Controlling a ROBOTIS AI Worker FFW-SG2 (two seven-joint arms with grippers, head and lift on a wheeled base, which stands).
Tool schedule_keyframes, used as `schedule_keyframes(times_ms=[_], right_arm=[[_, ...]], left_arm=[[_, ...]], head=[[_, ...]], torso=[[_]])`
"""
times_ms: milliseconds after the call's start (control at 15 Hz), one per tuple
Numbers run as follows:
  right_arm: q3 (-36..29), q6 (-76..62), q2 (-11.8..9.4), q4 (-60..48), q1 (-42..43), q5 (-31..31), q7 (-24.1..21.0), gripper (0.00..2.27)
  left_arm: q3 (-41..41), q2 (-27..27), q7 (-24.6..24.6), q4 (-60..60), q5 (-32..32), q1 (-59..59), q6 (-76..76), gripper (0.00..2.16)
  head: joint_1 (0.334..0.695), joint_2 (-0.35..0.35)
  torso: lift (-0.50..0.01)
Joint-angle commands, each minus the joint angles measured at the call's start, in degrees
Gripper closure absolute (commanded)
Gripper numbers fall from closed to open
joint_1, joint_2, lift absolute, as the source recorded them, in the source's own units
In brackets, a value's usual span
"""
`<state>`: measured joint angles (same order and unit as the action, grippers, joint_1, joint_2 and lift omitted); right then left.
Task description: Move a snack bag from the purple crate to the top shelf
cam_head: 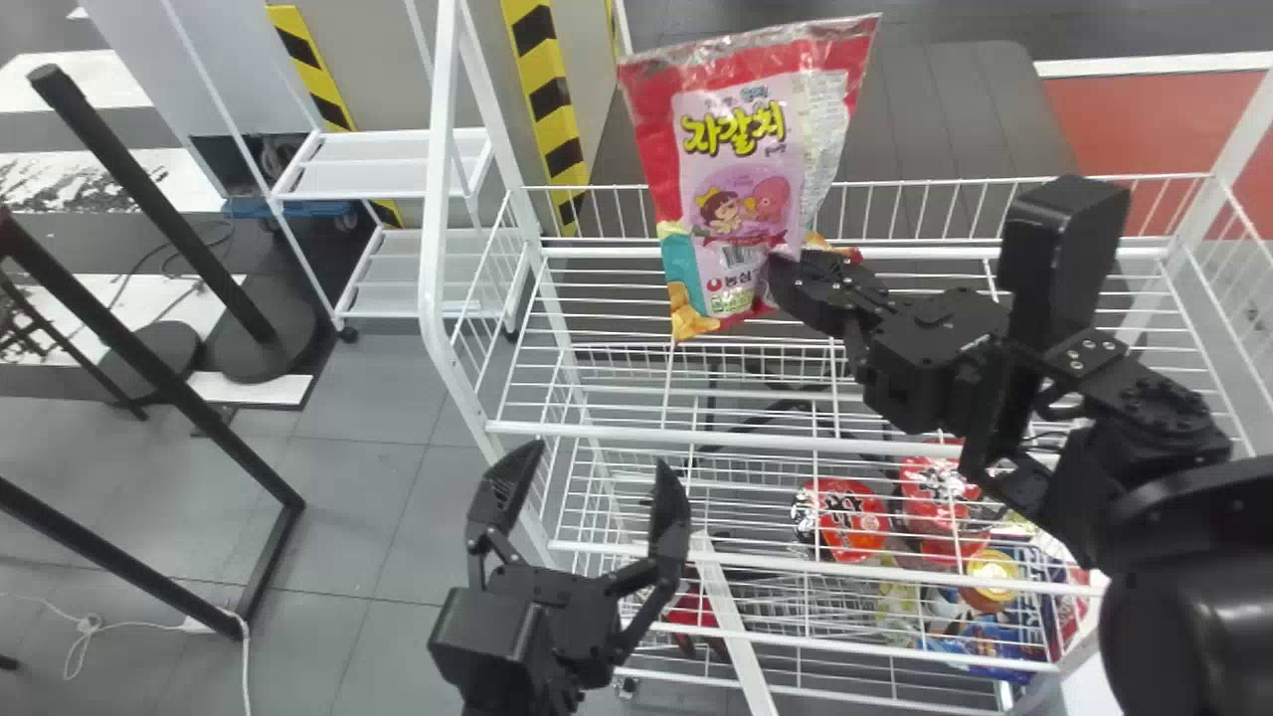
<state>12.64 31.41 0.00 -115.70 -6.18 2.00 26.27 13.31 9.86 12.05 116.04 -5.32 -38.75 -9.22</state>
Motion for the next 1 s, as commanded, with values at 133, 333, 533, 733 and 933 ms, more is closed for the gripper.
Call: schedule_keyframes(times_ms=[133, 333, 533, 733, 933], right_arm=[[2.7, -9.1, 0.1, 13.3, 5.6, 1.0, -1.5, 1.36], [2.7, -14.2, 0.1, 22.5, 9.5, 4.9, -2.4, 1.36], [2.7, -17.6, 0.1, 29.4, 12.9, 6.9, -2.4, 1.36], [2.5, -18.8, 0.1, 35.5, 16.1, 12.3, -1.2, 1.36], [2.8, -20.0, 0.1, 39.3, 18.1, 14.1, -0.5, 1.36]], left_arm=[[0.0, 0.3, 0.3, -1.9, 0.6, 0.2, -2.8, 0.12], [-0.3, 0.3, -0.1, -3.4, 1.7, 0.5, -4.4, 0.12], [-0.3, 0.3, -0.1, -4.9, 2.3, 1.0, -6.8, 0.12], [-0.7, 0.6, -0.1, -5.6, 3.0, 1.1, -8.4, 0.12], [-0.8, 0.8, -0.1, -6.8, 3.9, 1.5, -10.9, 0.12]], head=[[0.695, 0.196], [0.695, 0.214], [0.695, 0.213], [0.695, 0.209], [0.695, 0.212]], torso=[[0.002], [0.002], [0.002], [0.002], [0.002]])
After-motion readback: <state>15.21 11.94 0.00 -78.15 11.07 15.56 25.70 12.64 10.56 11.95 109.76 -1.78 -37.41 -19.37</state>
